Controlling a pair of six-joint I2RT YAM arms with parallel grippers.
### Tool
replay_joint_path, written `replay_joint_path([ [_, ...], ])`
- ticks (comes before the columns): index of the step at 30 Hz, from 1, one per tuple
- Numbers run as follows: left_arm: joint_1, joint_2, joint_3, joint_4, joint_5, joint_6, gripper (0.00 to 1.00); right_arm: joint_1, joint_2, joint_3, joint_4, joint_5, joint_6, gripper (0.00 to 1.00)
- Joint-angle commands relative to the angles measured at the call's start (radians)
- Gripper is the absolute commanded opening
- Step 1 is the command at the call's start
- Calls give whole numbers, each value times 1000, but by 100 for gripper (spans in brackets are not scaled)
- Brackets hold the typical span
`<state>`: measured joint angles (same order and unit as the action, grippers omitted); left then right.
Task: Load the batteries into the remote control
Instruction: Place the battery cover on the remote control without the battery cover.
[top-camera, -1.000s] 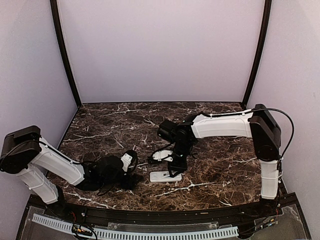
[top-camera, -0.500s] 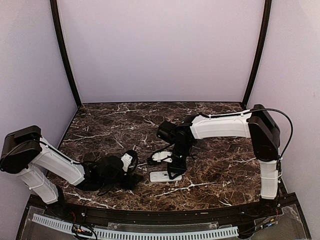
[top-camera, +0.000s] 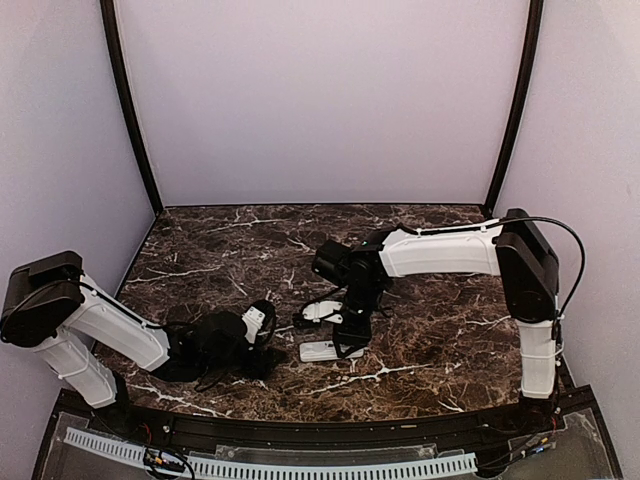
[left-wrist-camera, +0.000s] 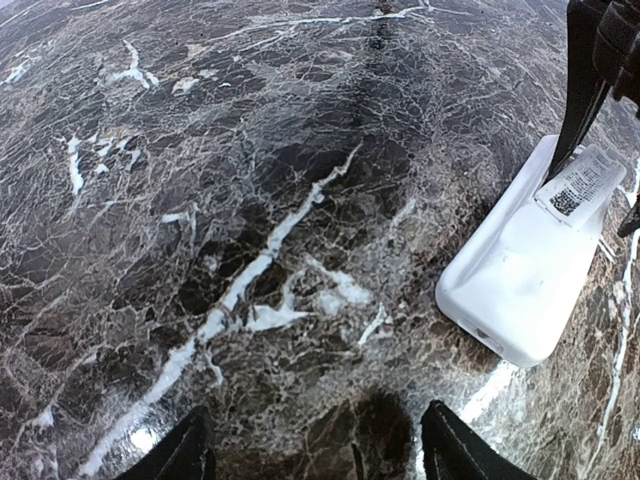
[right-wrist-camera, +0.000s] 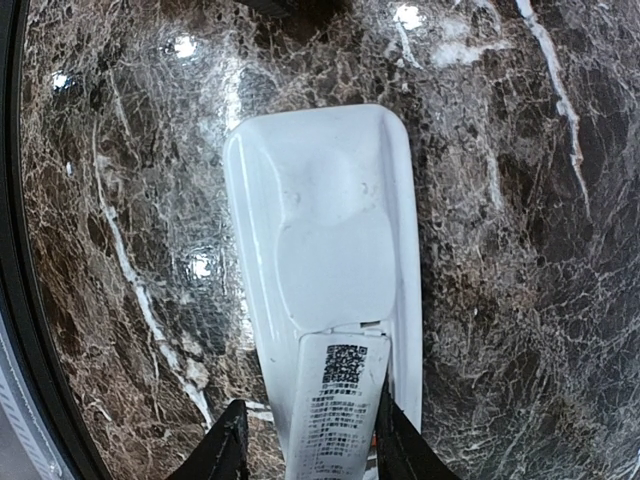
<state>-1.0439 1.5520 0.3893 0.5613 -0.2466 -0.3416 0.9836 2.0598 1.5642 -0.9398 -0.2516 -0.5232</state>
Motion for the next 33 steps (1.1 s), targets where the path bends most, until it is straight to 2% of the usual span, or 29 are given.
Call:
replay_joint_path([
  [1,-6,2,-13,10,6,19,70,7,-2,20,-2,-2,0,41],
  [33,-8,3,-16,31,13,42,70,24,-55,27,-33,14,16,43],
])
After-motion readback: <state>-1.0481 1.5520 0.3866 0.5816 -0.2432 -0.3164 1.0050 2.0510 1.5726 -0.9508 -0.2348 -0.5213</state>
